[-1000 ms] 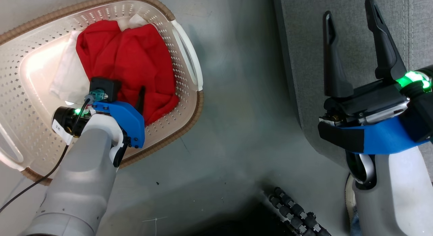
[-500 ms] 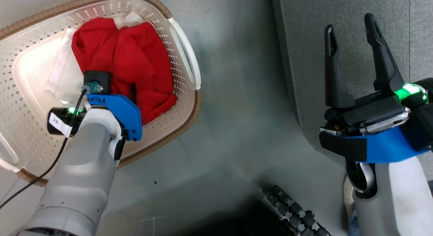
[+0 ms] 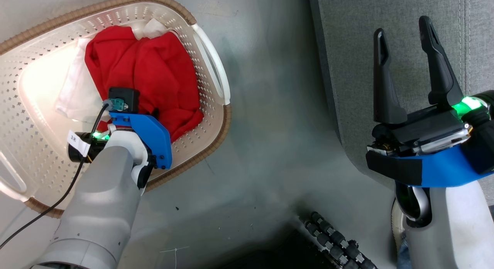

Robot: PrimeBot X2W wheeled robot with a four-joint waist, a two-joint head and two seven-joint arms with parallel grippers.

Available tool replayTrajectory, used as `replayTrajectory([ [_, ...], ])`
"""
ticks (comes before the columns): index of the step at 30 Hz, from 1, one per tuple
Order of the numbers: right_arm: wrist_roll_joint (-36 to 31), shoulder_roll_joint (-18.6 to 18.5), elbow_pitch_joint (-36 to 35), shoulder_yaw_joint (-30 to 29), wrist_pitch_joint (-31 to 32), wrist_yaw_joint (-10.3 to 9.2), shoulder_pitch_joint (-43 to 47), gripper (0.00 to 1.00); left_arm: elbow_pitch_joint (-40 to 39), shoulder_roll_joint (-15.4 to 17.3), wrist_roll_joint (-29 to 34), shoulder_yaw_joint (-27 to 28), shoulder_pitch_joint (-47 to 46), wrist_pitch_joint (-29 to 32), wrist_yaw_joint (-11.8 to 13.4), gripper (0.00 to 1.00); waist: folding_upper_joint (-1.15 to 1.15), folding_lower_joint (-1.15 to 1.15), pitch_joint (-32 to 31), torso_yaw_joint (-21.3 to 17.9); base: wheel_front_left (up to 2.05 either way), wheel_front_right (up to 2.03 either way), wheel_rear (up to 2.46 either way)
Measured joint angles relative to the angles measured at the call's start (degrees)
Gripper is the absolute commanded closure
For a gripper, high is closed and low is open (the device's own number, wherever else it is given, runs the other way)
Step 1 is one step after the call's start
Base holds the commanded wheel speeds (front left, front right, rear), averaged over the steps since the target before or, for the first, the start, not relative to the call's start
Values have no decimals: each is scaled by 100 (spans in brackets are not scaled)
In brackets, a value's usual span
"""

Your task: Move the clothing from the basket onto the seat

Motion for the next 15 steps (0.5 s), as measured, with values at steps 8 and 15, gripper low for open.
replayTrajectory([
  [8, 37, 0, 12, 15, -22, 1, -37, 0, 19, 10, -4, -85, 0, -13, -26, 100, 0, 0, -24, -12, 0, 0, 0],
  [15, 43, 0, 88, 77, -57, 1, -71, 0, 29, 71, 0, -149, -9, -33, 7, 100, 0, 0, -62, -38, 0, 0, 0],
])
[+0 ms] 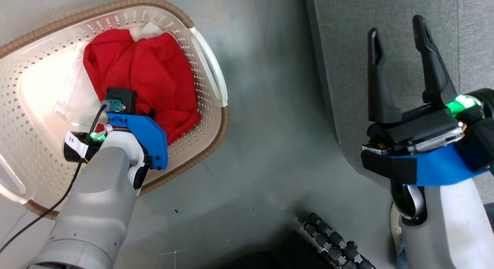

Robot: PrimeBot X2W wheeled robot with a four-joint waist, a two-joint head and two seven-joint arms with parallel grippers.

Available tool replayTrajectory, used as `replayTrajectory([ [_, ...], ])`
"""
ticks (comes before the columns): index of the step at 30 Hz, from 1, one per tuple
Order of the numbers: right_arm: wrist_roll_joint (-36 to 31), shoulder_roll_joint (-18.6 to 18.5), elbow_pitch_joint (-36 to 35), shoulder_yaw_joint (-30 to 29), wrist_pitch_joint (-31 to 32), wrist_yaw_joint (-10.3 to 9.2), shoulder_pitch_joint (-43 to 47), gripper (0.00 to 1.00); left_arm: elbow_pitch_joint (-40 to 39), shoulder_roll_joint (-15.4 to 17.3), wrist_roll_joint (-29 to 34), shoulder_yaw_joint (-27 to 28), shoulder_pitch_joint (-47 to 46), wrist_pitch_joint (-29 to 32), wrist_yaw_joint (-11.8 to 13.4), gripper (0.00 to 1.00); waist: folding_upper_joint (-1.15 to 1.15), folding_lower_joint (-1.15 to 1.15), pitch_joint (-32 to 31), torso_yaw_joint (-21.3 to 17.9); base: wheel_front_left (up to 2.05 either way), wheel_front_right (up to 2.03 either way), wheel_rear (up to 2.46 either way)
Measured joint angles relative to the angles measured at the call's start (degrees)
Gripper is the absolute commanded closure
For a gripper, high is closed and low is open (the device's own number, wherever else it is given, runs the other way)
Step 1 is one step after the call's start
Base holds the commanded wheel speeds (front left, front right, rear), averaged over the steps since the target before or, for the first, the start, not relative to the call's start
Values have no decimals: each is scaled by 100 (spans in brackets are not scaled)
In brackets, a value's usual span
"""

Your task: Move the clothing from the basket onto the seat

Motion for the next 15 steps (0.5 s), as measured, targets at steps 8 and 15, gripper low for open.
replayTrajectory([
  [8, 101, 4, 369, 219, -178, 0, -265, 0, 4, 157, -55, -1, 30, -316, 59, 100, 0, 0, -287, -148, 0, 0, 0],
  [15, -203, 7, 787, 167, -143, -1, -219, 0, 4, 5, -146, -67, 427, -660, -52, 100, 0, 0, -1038, -48, 0, 0, 0],
])
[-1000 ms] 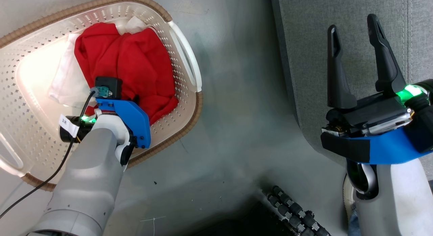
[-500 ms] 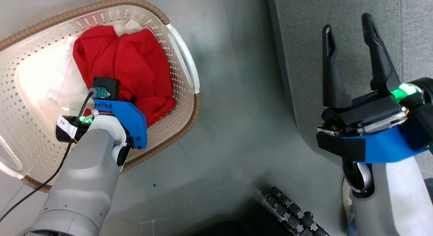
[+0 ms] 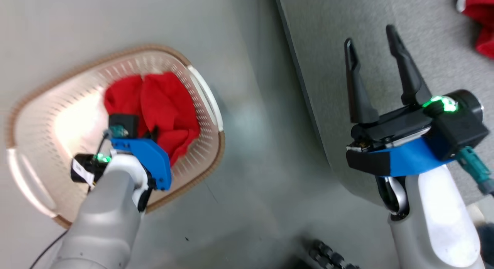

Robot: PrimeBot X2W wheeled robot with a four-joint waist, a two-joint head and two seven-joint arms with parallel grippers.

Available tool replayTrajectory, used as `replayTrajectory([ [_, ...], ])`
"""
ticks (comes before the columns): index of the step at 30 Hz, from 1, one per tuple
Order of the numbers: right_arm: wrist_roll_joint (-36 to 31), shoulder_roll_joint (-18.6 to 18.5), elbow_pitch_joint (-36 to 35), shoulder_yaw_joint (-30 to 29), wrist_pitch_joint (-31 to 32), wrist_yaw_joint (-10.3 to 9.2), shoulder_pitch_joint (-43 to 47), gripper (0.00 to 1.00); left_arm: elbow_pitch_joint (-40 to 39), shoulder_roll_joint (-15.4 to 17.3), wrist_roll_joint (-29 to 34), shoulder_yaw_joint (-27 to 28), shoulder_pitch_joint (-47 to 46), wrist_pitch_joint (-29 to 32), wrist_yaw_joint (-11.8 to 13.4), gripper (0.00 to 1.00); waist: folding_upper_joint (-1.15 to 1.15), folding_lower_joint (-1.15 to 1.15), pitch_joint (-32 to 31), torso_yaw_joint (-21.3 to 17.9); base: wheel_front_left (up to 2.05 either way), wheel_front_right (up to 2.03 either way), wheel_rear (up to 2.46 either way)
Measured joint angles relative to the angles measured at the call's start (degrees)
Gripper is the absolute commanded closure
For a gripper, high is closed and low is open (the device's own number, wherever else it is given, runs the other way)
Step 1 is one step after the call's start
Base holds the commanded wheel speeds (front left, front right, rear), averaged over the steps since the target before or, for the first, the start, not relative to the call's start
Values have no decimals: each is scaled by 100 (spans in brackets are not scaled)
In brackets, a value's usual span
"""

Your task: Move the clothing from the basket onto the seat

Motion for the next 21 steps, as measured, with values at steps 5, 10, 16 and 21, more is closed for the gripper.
replayTrajectory([
  [5, -267, 7, 187, -59, 214, 1, 254, 0, -32, -108, -3, -189, 318, -180, -134, 100, 0, 0, -753, 250, 0, 0, 0],
  [10, -470, 5, 274, -221, 463, 1, 656, 0, -530, -119, -202, -602, 652, -124, -236, 100, 0, -1, -1556, 593, 0, 0, 0],
  [16, -456, -2, 287, -269, 702, 1, 1140, 0, -1401, -131, -617, -1413, 955, 42, -279, 100, 0, -2, -2556, 1033, 0, 0, 0],
  [21, -406, -3, 296, -294, 862, 0, 1560, 0, -1990, -138, -953, -2007, 989, 82, -247, 100, 0, -2, -3317, 1397, 0, 0, 0],
])
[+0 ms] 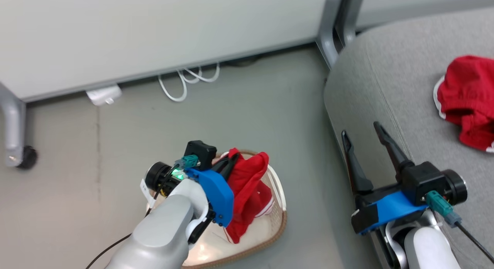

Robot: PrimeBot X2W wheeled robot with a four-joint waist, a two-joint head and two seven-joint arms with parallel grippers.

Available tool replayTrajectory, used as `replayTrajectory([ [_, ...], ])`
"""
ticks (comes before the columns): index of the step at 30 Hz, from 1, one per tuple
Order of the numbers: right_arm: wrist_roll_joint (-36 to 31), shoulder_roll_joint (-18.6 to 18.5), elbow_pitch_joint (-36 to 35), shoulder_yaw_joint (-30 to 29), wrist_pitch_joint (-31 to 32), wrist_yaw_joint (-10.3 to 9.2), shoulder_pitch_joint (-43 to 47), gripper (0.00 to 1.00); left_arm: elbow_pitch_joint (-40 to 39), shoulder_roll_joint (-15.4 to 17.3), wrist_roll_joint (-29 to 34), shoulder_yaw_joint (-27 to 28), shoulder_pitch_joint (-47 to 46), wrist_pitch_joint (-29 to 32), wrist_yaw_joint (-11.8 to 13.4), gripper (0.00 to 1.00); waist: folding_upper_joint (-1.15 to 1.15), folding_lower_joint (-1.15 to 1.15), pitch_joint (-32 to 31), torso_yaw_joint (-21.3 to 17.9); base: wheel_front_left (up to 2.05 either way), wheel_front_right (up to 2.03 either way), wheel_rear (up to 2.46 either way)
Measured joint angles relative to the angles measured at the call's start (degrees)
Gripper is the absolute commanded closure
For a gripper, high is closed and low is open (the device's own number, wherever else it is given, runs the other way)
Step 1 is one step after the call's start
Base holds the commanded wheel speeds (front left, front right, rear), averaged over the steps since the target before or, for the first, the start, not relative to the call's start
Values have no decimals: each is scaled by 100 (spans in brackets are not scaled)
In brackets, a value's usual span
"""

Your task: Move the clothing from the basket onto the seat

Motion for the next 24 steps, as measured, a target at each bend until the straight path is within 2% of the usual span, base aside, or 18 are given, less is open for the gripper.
replayTrajectory([
  [11, 57, 2, -21, 67, 237, 0, 535, 0, -889, -1, -816, -739, -615, 100, 266, 100, 0, 1, -1171, 632, 0, 0, 0],
  [24, 120, 4, 9, 231, 298, 0, 609, 0, -1326, -2, -1595, -1304, -1564, 428, 603, 100, 0, 2, -1528, 874, 0, 0, 0],
])
